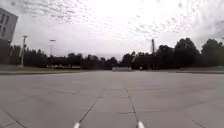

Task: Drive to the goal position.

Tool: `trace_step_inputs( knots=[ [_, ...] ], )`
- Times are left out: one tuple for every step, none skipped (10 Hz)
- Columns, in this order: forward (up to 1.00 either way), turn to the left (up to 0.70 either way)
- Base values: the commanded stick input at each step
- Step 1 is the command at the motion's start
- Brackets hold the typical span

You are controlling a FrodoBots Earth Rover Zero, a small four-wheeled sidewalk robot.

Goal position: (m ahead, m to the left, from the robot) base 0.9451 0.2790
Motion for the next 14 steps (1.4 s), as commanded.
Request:
trace_step_inputs(
  knots=[
    [0.7, 0.0],
    [0.7, 0.0],
    [0.7, -0.01],
    [0.7, -0.03],
    [0.7, -0.12],
    [0.7, -0.14],
    [0.7, -0.14],
    [0.7, -0.04],
    [0.7, 0.0],
    [0.7, 0.0],
    [0.7, 0.0],
    [0.7, 0.0],
    [0.7, 0.0],
    [0.7, 0.0]
  ],
)
